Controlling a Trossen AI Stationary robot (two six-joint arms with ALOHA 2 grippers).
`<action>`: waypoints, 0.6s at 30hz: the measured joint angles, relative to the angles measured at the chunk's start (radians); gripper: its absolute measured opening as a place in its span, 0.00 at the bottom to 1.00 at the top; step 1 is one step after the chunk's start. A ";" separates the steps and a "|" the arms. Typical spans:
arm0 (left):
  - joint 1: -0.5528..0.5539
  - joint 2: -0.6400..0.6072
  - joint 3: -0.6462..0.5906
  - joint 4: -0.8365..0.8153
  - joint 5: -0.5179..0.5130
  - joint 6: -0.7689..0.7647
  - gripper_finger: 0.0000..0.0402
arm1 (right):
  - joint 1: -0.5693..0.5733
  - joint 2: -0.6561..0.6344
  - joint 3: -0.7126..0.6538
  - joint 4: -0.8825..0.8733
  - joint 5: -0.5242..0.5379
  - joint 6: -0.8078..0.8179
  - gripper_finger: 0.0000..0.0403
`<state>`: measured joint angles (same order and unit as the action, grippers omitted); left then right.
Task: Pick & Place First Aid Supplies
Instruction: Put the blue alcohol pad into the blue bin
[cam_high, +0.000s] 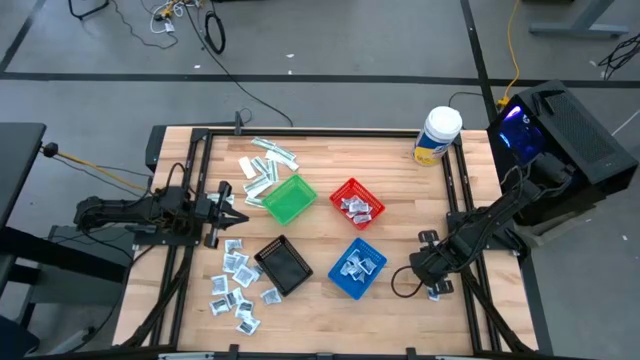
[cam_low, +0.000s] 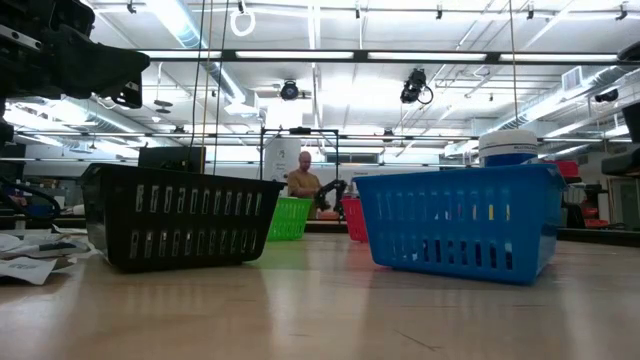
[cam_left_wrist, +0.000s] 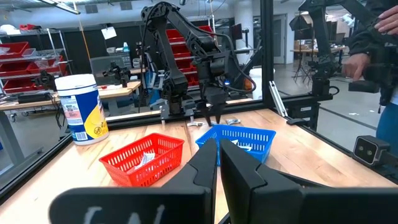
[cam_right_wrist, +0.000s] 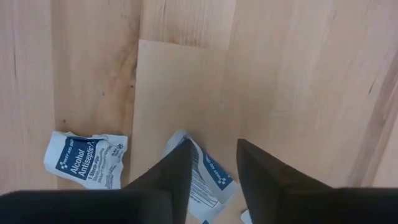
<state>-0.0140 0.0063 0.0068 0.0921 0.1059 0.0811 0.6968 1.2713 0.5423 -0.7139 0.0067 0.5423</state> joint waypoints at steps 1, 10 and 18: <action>0.000 0.000 0.000 0.000 0.000 0.000 0.06 | 0.000 0.000 0.000 0.000 0.000 0.000 0.27; 0.000 0.000 0.000 0.000 0.000 0.000 0.06 | 0.000 0.000 0.000 0.014 -0.026 -0.007 0.03; 0.000 0.000 0.000 0.000 0.000 0.000 0.06 | 0.000 0.000 0.000 0.027 -0.049 0.018 0.01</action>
<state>-0.0139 0.0059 0.0067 0.0925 0.1059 0.0811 0.6964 1.2716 0.5423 -0.6872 -0.0423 0.5607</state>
